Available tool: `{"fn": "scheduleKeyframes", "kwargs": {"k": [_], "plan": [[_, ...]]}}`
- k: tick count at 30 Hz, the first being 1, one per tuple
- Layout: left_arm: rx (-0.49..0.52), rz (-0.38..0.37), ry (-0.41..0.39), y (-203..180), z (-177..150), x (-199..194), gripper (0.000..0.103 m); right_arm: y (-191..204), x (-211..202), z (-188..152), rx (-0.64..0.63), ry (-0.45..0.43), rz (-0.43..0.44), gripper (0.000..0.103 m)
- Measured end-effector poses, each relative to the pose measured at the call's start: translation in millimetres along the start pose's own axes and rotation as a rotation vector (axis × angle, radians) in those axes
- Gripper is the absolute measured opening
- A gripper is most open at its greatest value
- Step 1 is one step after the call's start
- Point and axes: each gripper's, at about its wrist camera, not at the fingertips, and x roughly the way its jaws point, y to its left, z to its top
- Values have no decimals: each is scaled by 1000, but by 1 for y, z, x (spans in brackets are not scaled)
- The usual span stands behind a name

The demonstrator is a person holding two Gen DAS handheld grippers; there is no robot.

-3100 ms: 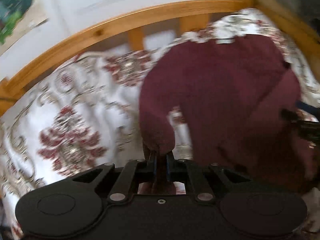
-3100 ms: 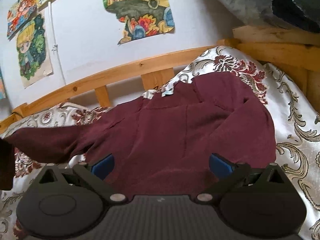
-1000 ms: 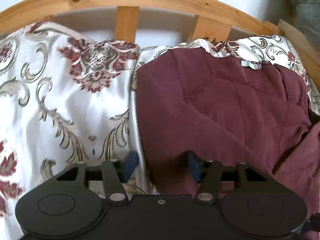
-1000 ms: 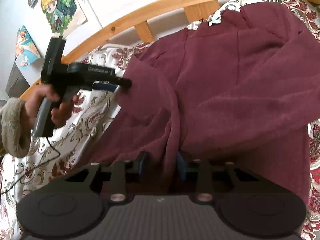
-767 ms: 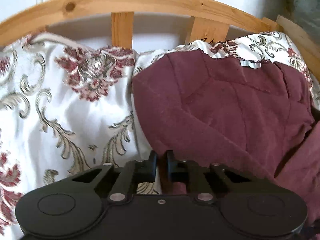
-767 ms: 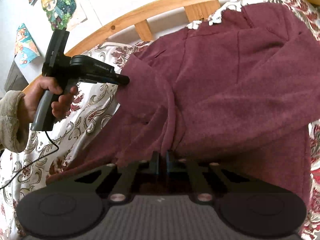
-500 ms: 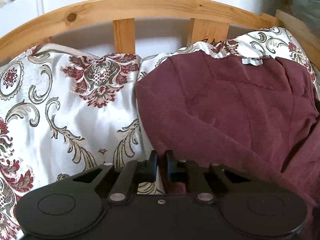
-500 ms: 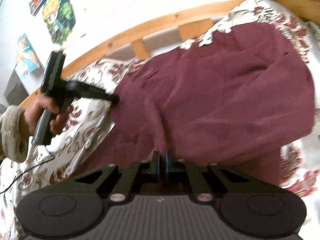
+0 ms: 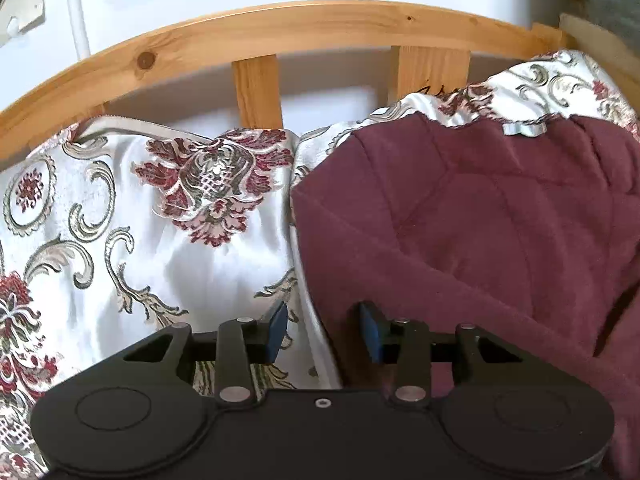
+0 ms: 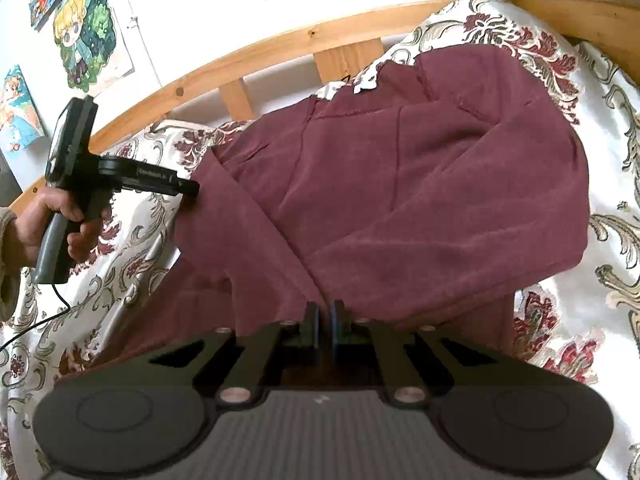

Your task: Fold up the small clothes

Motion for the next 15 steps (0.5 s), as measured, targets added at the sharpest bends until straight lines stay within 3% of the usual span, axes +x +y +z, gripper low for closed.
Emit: {"fn": "scheduleKeyframes", "kwargs": {"k": [6,11,13,15], "plan": [[-10,64,-10,3,10,7,45,-3,3,0,10,-2,-17,10],[-64,20,-47,12,11,1,50,3,3,-1,-20,16,-2,37],[-46,30,-42,10,9,1,50,5,3,-1,-41,26,-6,35],[-29,40,-36,9,5,1,50,6,6,-1,-57,42,-21,18]]}}
